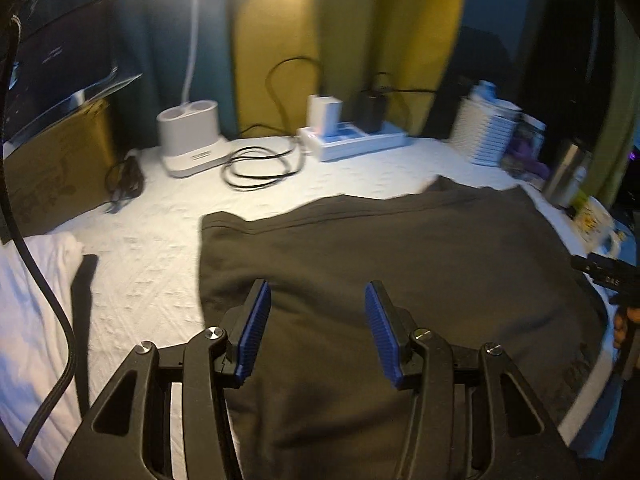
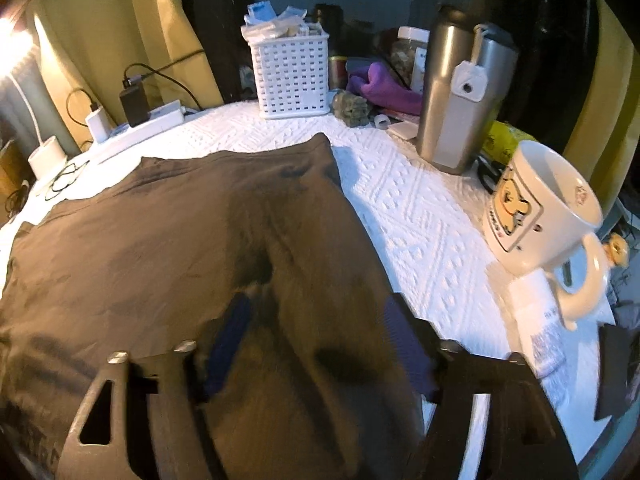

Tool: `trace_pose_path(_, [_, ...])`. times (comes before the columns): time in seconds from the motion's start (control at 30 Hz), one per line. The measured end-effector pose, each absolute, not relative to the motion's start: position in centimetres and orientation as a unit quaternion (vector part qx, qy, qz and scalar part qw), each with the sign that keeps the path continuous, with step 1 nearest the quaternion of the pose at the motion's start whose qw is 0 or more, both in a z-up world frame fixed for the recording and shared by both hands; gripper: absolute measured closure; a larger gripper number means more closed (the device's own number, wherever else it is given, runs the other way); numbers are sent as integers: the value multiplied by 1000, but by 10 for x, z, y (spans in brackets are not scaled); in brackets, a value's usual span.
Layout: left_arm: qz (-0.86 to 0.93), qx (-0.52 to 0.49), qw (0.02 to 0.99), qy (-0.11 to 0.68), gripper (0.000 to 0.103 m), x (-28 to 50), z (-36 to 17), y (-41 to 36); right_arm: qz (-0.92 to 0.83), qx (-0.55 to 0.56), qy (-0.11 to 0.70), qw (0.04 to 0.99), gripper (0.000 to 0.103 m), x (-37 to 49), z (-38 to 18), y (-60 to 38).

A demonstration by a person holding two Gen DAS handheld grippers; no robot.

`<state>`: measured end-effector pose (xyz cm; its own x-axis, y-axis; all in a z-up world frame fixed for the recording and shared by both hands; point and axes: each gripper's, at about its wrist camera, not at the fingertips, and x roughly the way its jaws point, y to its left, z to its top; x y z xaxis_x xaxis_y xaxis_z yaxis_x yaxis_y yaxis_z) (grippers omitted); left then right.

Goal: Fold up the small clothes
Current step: 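Smooth the folded shirt flat with both open grippers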

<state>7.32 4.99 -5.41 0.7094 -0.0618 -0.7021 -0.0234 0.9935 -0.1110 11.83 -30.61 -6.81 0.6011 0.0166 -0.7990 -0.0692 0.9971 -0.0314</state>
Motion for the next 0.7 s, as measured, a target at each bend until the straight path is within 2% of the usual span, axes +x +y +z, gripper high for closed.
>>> trace_pose_path(0.17, [-35,-46,928,368,52,55,-47,30,21,-27,440,897,22,95,-61,-311])
trace_pose_path(0.27, [-42,-50,931,358,40,42,-42,24,20,-25,436,899,22,78,-57,-315])
trace_pose_path(0.7, [-69,-50,929,361,39,6,-48,2,12,-9,437,900,22,19,-60,-331])
